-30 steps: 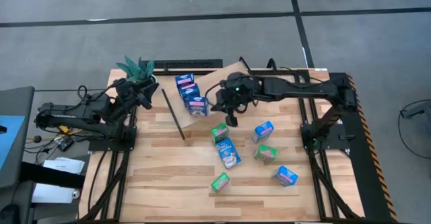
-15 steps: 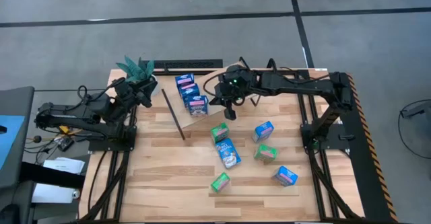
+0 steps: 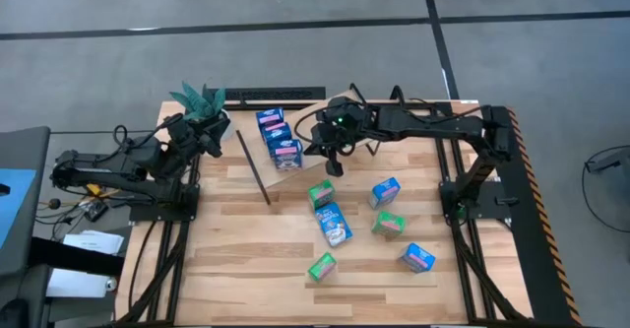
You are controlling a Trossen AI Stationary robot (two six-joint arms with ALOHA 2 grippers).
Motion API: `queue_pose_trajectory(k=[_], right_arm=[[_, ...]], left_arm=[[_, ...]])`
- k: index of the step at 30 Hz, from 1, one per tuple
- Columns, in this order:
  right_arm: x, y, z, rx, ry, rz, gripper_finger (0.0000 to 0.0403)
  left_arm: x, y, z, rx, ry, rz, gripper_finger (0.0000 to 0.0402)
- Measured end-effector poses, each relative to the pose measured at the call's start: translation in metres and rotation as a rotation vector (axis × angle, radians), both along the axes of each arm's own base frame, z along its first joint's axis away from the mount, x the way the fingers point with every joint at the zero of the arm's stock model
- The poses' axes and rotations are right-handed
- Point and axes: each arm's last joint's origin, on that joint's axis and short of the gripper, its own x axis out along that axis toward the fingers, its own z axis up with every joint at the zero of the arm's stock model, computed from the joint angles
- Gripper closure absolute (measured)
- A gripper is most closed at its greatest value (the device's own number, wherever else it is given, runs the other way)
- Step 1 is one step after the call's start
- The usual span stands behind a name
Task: Stack cereal on shelf
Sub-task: Put the blue cereal box on the shelf and align it with the other blue cereal boxes
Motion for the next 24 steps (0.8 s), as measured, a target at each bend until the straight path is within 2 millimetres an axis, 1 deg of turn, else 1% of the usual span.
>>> queue_pose_trajectory(k=[11, 17, 19, 22, 24], right_arm=[[0.001, -0.004, 0.005, -0.038, -0.045, -0.025, 0.0388], [0.001, -0.007, 0.006, -0.063, -0.046, -0.081, 0.0388], [-0.006, -0.006, 0.01, -0.056, -0.022, -0.101, 0.0389], [-0.011, 0.0, 0.019, -0.058, -0.036, -0.099, 0.0389], [-0.012, 0.006, 0.021, -0.058, -0.034, -0.082, 0.0389]], left_arm=[[0.0, 0.0, 0.0, -0.004, -0.006, 0.0, 0.0119], [0.0, 0.0, 0.0, -0.004, -0.006, -0.001, 0.0119], [0.0, 0.0, 0.0, -0.004, -0.005, -0.001, 0.0119], [0.0, 0.0, 0.0, -0.004, -0.005, -0.001, 0.0119], [0.0, 0.0, 0.0, -0.004, -0.006, -0.001, 0.0119]])
